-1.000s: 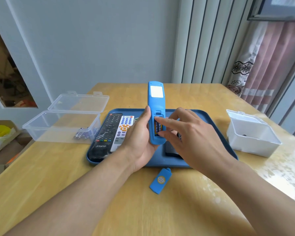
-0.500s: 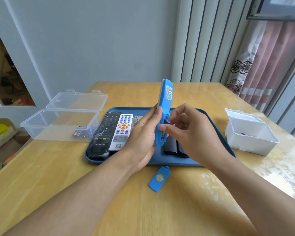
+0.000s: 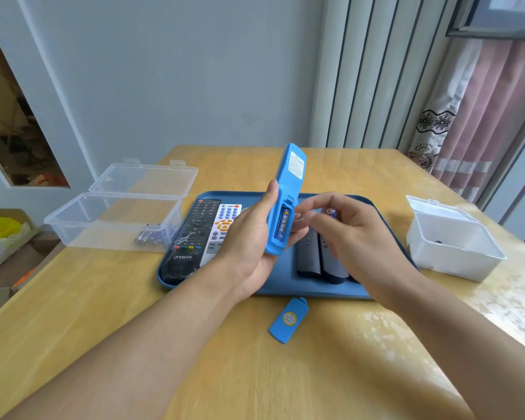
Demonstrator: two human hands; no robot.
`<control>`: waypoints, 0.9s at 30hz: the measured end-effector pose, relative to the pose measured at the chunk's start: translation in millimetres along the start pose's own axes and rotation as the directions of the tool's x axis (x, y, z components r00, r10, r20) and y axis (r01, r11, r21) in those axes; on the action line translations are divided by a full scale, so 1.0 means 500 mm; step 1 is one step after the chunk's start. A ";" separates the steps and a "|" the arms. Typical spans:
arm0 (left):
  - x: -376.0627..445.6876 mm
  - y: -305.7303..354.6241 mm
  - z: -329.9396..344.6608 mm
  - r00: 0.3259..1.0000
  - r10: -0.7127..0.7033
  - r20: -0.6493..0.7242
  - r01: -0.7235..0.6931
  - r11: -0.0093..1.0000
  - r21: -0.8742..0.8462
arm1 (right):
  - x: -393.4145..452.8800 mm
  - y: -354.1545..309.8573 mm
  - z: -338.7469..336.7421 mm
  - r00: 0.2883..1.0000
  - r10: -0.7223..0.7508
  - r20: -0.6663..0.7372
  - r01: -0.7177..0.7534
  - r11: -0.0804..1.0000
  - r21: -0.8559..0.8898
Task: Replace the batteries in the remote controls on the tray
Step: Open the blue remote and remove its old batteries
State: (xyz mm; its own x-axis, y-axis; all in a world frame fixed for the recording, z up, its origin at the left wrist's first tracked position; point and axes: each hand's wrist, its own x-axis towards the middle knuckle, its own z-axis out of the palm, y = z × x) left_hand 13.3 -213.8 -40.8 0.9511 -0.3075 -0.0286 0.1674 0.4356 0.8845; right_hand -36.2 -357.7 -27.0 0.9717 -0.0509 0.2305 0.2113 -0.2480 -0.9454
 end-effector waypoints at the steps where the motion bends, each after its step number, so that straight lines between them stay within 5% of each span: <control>1: -0.002 0.002 0.001 1.000 -0.007 0.012 0.007 1.000 0.011 | -0.004 -0.001 0.002 0.997 -0.080 0.020 0.082 0.989 -0.124; 7: -0.007 0.012 -0.001 0.996 -0.073 0.051 0.070 0.996 0.050 | -0.013 0.014 0.009 0.938 -0.319 0.133 0.336 0.751 -0.568; 14: -0.010 -0.001 -0.002 0.991 -0.116 0.071 0.107 0.987 0.119 | -0.001 0.018 -0.007 0.911 -0.380 0.159 0.386 0.652 -0.653; 20: -0.008 -0.002 -0.002 0.994 -0.107 0.037 0.102 0.989 0.107 | 0.000 0.019 -0.008 0.796 -0.540 0.271 0.529 0.405 -0.746; 27: -0.005 0.004 -0.003 0.987 -0.160 -0.020 0.161 0.984 0.077 | 0.005 0.036 0.013 0.785 -0.568 0.247 0.515 0.377 -0.770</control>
State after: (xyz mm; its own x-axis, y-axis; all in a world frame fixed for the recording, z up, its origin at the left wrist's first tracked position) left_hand 11.8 -210.8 -39.6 0.9173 -0.3558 -0.1790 0.2977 0.3140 0.9015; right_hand -29.5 -356.2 -44.9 0.6685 0.3401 0.6615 0.4994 -0.8643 -0.0603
